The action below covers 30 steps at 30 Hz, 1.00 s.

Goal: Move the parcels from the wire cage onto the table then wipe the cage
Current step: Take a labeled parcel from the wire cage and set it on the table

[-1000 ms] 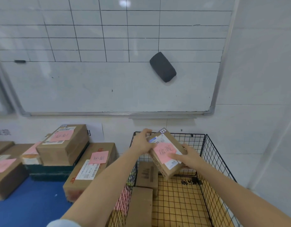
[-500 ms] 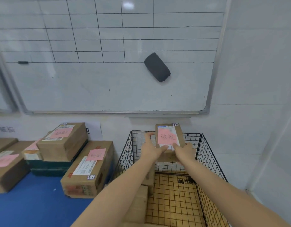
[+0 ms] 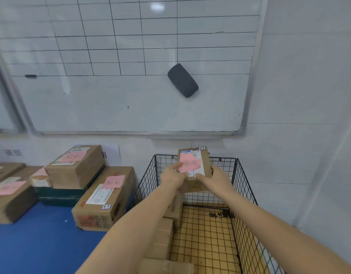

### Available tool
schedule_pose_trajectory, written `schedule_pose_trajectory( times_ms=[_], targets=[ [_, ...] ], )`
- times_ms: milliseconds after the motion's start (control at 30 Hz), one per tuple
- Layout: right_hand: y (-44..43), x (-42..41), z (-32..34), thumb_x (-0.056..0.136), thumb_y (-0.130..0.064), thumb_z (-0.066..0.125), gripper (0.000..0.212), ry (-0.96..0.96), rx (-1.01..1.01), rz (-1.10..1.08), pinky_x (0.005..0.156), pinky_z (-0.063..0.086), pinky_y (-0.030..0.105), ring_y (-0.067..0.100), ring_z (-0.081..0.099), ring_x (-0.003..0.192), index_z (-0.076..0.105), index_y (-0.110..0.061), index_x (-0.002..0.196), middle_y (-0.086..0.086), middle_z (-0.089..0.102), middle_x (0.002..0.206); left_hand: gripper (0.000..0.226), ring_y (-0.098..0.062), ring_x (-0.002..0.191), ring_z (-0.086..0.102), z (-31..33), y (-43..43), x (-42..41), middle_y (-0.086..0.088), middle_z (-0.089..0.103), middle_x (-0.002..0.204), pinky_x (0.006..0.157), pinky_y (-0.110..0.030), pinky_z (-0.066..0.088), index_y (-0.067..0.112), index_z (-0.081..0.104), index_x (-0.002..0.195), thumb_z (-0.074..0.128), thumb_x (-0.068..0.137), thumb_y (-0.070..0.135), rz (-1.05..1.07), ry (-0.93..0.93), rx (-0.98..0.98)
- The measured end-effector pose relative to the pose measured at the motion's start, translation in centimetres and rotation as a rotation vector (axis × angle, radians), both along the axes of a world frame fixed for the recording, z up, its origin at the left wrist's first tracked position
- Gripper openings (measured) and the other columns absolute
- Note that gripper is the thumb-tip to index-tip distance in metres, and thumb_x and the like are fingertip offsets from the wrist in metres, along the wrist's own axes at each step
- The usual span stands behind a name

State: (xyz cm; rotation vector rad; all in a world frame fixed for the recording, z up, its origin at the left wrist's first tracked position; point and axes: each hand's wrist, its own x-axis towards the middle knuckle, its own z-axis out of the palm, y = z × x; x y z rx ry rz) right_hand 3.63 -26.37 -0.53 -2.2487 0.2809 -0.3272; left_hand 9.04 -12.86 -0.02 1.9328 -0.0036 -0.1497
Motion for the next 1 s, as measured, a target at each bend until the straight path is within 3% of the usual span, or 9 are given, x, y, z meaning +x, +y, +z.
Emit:
schedule_pose_trajectory(
  times_ms=[100, 200, 400, 567, 733, 833, 1000],
  targets=[
    [0.4, -0.3, 0.6, 0.081, -0.041, 0.070, 0.054, -0.038, -0.033, 0.035, 0.072, 0.049, 0.021, 0.013, 0.058, 0.104, 0.055, -0.019, 0.128, -0.003, 0.062, 0.120, 0.050, -0.021, 0.108, 0.060, 0.6, 0.9, 0.0, -0.005, 0.058, 0.129, 0.088, -0.030, 0.053, 0.027, 0.052, 0.134, 0.065, 0.088, 0.011, 0.027, 0.018, -0.019],
    [1.2, -0.2, 1.0, 0.084, -0.034, 0.069, 0.053, -0.039, -0.029, 0.068, 0.078, 0.048, 0.023, 0.015, 0.058, 0.108, 0.053, -0.017, 0.130, 0.000, 0.060, 0.126, 0.051, -0.021, 0.109, 0.060, 0.8, 1.8, -0.3, -0.004, 0.060, 0.127, 0.092, -0.036, 0.052, 0.026, 0.051, 0.135, 0.064, 0.088, 0.012, 0.046, 0.011, -0.007],
    [3.0, 0.0, 1.6, 0.088, -0.022, 0.065, 0.046, -0.065, -0.021, 0.065, 0.079, 0.044, 0.023, 0.016, 0.054, 0.107, 0.051, -0.012, 0.130, 0.005, 0.057, 0.127, 0.059, -0.025, 0.115, 0.056, 1.1, 3.1, -1.2, -0.007, 0.056, 0.132, 0.096, -0.039, 0.049, 0.016, 0.042, 0.141, 0.061, 0.089, 0.036, 0.029, -0.010, 0.140],
    [4.8, 0.0, 1.9, 0.090, -0.021, 0.064, 0.045, -0.054, 0.013, 0.033, 0.068, 0.039, 0.015, 0.012, 0.051, 0.101, 0.049, -0.011, 0.131, 0.005, 0.058, 0.126, 0.053, -0.026, 0.116, 0.053, 1.5, 4.4, -0.8, -0.006, 0.055, 0.131, 0.096, -0.039, 0.048, 0.016, 0.043, 0.137, 0.061, 0.089, 0.030, 0.037, -0.006, 0.054],
    [7.5, -0.6, 2.8, 0.089, -0.027, 0.065, 0.046, -0.107, -0.048, 0.034, 0.083, 0.044, 0.024, 0.012, 0.051, 0.104, 0.050, -0.015, 0.131, 0.000, 0.058, 0.125, 0.052, -0.023, 0.103, 0.053, 2.1, 6.8, -0.1, -0.007, 0.055, 0.127, 0.093, -0.044, 0.050, 0.020, 0.040, 0.135, 0.061, 0.088, 0.029, 0.009, 0.004, -0.038],
    [9.9, -1.2, 4.2, 0.080, -0.041, 0.071, 0.060, -0.129, -0.194, 0.057, 0.088, 0.046, 0.029, 0.011, 0.052, 0.113, 0.047, -0.024, 0.132, -0.009, 0.055, 0.123, 0.048, -0.022, 0.100, 0.050, 2.7, 9.3, 0.6, -0.008, 0.054, 0.126, 0.094, -0.040, 0.049, 0.021, 0.043, 0.135, 0.058, 0.090, 0.026, 0.045, -0.023, -0.048],
    [14.1, -2.1, 5.2, 0.070, -0.052, 0.078, 0.098, -0.056, -0.375, 0.028, 0.102, 0.040, 0.038, 0.020, 0.041, 0.131, 0.026, -0.021, 0.147, 0.003, 0.042, 0.145, 0.049, -0.026, 0.118, 0.052, 3.9, 14.7, 1.2, -0.003, 0.054, 0.135, 0.100, -0.040, 0.045, 0.026, 0.044, 0.137, 0.057, 0.089, 0.023, 0.098, -0.064, -0.121]
  ],
)
